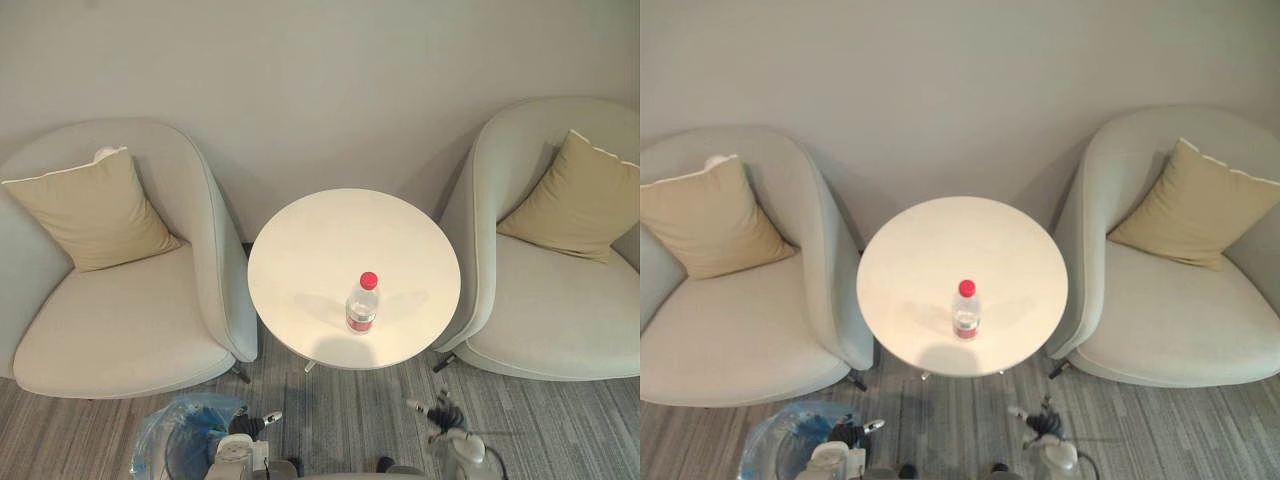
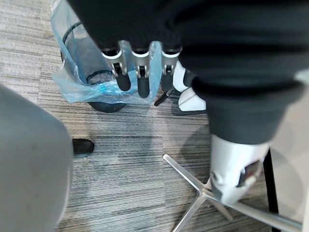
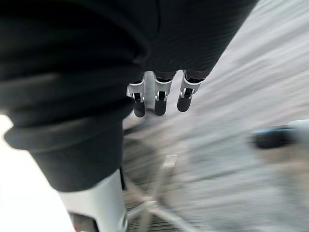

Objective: Gather rubbish on tea table into small bin, then transfer packed bag to large trash can.

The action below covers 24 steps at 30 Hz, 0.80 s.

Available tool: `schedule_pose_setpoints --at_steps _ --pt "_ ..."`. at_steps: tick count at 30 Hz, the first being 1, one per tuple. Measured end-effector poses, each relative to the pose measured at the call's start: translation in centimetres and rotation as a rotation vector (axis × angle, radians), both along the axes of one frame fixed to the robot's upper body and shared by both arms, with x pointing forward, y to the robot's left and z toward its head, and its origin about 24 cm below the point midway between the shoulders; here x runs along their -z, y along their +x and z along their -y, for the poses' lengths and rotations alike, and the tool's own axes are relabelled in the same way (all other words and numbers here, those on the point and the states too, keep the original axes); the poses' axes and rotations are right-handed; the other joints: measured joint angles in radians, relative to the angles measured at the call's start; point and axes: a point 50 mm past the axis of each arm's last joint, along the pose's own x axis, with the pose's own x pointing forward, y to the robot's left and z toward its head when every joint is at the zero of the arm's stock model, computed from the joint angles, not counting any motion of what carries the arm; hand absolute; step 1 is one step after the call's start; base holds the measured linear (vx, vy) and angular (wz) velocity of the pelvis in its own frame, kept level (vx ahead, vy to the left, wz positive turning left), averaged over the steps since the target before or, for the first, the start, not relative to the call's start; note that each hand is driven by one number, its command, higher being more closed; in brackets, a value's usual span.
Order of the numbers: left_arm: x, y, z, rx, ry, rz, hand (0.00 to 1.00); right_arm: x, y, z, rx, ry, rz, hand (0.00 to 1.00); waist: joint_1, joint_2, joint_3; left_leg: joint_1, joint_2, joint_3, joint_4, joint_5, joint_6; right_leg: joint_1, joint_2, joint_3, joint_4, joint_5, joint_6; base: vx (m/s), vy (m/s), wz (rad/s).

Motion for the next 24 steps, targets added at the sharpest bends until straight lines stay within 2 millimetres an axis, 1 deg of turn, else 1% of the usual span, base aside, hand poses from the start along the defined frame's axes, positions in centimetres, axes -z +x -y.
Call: schedule_pose_setpoints --at_steps 1,4,8,9,12,17,21,24 --pt "0.0 -0.1 0.0 0.005 0.001 -0.004 0.00 -0.9 0.7 0.4 -0.012 -0.031 0.047 0.00 -0.001 0.000 0.000 -0.003 0.000 -0.011 0.000 0.000 0.000 0.000 0.001 -0.007 -0.001 0.000 0.000 -0.01 -0.033 0.14" --pt "0.0 -0.3 -0.2 0.020 0.015 -0.007 0.00 -2.5 1.6 0.8 -0.043 -0.085 0.118 0.00 -0.001 -0.002 0.000 -0.004 0.000 -0.027 -0.010 0.000 0.000 0.000 0.002 -0.014 -0.014 0.009 -0.002 -0.04 -0.005 0.07" --pt "0.2 -1.0 -1.2 0.040 0.049 -0.026 0.00 -4.2 2.9 0.2 -0.128 -0.129 0.199 0.00 -0.001 -0.008 -0.003 -0.021 -0.004 -0.065 -0.022 0.000 0.000 -0.002 0.003 -0.021 -0.055 0.041 0.002 -0.06 0.014 0.05" --pt "0.1 -1.0 -1.3 0.043 0.052 -0.025 0.00 -4.6 3.2 0.1 -0.147 -0.135 0.214 0.00 0.001 -0.010 -0.002 -0.023 -0.007 -0.075 -0.035 0.006 0.008 -0.002 0.002 -0.025 -0.067 0.051 0.004 -0.06 0.017 0.15" --pt "0.2 -1.1 -1.3 0.044 0.054 -0.024 0.00 -5.5 4.0 -0.2 -0.194 -0.165 0.257 0.00 0.004 -0.013 -0.006 -0.034 -0.016 -0.089 -0.037 0.013 0.013 0.000 -0.005 -0.042 -0.085 0.063 0.009 -0.07 0.014 0.13" --pt "0.1 -1.1 -1.3 0.044 0.054 -0.020 0.00 -6.8 5.2 -1.0 -0.284 -0.202 0.308 0.00 0.008 -0.012 -0.005 -0.041 -0.021 -0.123 -0.058 0.034 0.013 -0.001 -0.007 -0.068 -0.088 0.064 0.010 -0.04 -0.009 0.18" --pt "0.0 -0.9 -1.2 0.046 0.054 -0.008 0.00 -7.9 6.6 -1.5 -0.315 -0.212 0.357 0.00 0.018 -0.004 -0.002 -0.057 -0.024 -0.158 -0.069 0.046 0.010 -0.001 -0.006 -0.100 -0.097 0.064 0.010 -0.01 -0.023 0.21" --pt "-0.1 -0.7 -1.1 0.043 0.052 0.003 0.00 -8.4 7.3 -2.1 -0.333 -0.213 0.378 0.00 0.025 0.003 0.003 -0.076 -0.027 -0.187 -0.067 0.050 0.011 0.000 -0.006 -0.129 -0.103 0.063 0.009 0.01 -0.017 0.30"
